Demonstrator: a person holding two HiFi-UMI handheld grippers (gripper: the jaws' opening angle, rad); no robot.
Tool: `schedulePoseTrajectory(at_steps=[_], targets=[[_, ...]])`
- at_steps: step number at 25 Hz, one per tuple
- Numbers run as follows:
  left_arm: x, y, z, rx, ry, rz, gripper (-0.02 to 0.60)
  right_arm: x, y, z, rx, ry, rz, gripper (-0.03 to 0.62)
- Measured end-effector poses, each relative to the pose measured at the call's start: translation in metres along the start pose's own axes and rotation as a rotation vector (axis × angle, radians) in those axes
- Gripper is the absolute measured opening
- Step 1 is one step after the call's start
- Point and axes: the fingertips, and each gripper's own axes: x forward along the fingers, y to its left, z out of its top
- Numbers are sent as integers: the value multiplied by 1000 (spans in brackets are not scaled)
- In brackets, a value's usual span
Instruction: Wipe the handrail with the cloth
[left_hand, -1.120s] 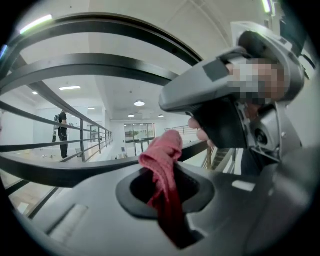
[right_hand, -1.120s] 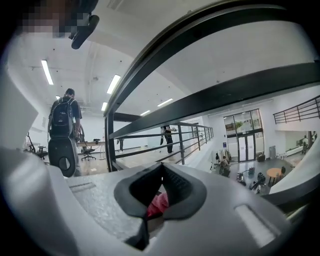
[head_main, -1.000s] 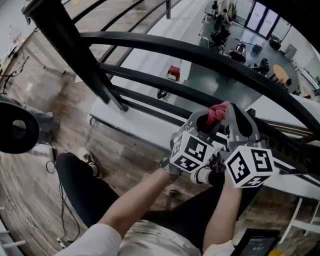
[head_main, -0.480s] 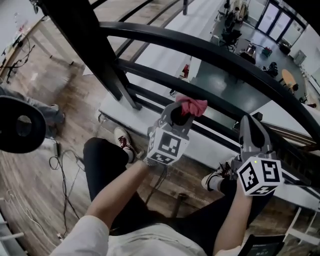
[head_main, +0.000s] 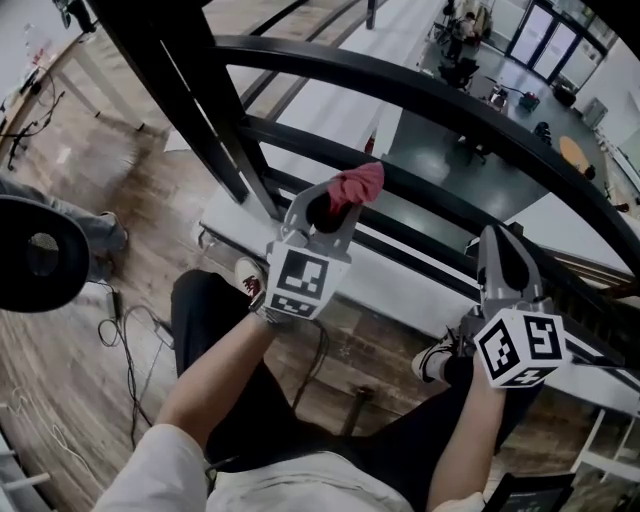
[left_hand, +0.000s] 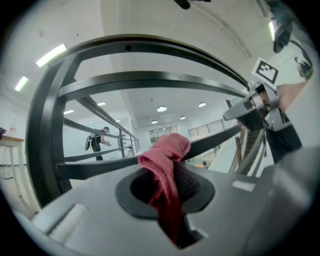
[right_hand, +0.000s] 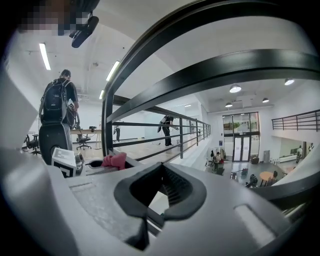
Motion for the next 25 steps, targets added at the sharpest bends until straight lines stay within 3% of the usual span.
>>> schedulePoseTrajectory(at_steps=[6,14,19,25], targets=[[-13,51,3,13,-47,45,66,12,21,-6,-21,17,-18,2],[-27,111,0,-72,-89,135,66,32,46,-7,-23,17,-29,2],[-37,149,-10,-99,-86,191,66,51,63,-3,-23,6,-19,2],[-41,178,-7,-77,-55,233,67,69,87,4,-36,-6,8,2]])
